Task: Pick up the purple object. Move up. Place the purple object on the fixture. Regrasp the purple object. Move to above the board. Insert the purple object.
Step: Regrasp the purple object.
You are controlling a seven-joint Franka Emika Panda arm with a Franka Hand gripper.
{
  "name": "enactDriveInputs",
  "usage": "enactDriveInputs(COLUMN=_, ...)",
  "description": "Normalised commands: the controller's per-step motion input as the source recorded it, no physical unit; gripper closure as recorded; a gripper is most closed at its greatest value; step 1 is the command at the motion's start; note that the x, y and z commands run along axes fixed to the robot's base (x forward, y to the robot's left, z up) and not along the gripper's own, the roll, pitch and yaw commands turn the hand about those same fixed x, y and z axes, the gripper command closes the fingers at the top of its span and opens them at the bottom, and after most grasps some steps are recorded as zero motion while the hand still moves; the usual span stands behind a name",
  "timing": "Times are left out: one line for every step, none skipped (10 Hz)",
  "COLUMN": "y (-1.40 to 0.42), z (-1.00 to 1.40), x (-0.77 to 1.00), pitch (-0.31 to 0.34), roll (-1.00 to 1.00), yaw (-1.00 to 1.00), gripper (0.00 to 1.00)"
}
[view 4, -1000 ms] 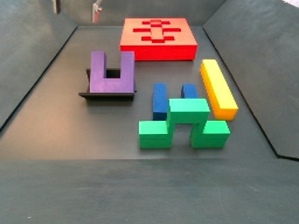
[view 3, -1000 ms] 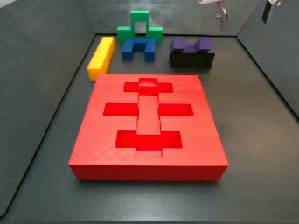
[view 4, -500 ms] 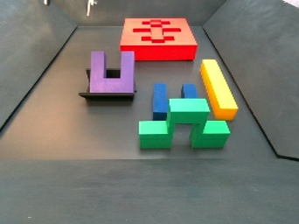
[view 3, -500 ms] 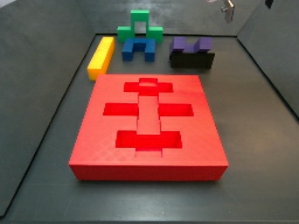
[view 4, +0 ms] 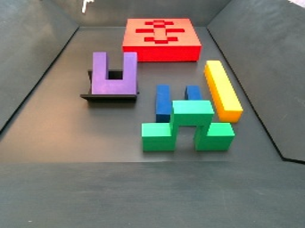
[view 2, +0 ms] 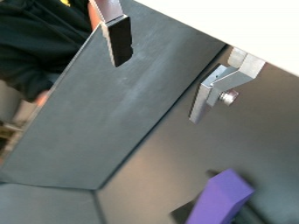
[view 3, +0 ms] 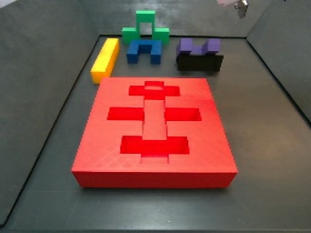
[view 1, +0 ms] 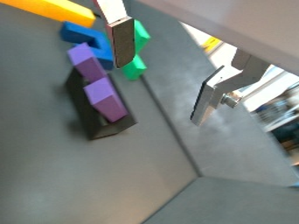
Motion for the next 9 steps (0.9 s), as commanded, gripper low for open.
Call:
enactDriveInputs(y=0.18, z=-0.03, x=0.09, pitch=0.117, roll=0.45, yaw=-0.43, gripper=0.0)
enactDriveInputs(y=0.24, z=-0.03, x=0.13, pitch=0.171, roll=0.17, yaw=-0.55, gripper=0.0)
enactDriveInputs(y=0.02, z=-0.17, x=0.05, pitch=0.243, roll=0.0, yaw=-0.64, gripper=0.0)
enactDriveInputs(y=0.0, z=-0.06, x=0.0, pitch=0.189, roll=-0.12, yaw=-0.59, gripper=0.0)
enactDriveInputs(y=-0.1, z=0.0, x=0.0, pitch=0.114, roll=-0.34, yaw=-0.35, gripper=0.0)
enactDriveInputs(y=-0.13, z=0.0, x=-0.03, pitch=0.074, roll=-0.39, yaw=-0.16, gripper=0.0)
enactDriveInputs(y=0.0, z=0.0, x=0.07, pitch=0.031, roll=-0.1, yaw=0.0, gripper=0.0)
enactDriveInputs(y=0.0, z=0.0, x=0.0, pitch=0.0, roll=-0.03, yaw=0.0, gripper=0.0)
enactDriveInputs(y=-0.12, z=-0.09, x=0.09, pitch=0.029, roll=0.12, yaw=0.0, gripper=0.0)
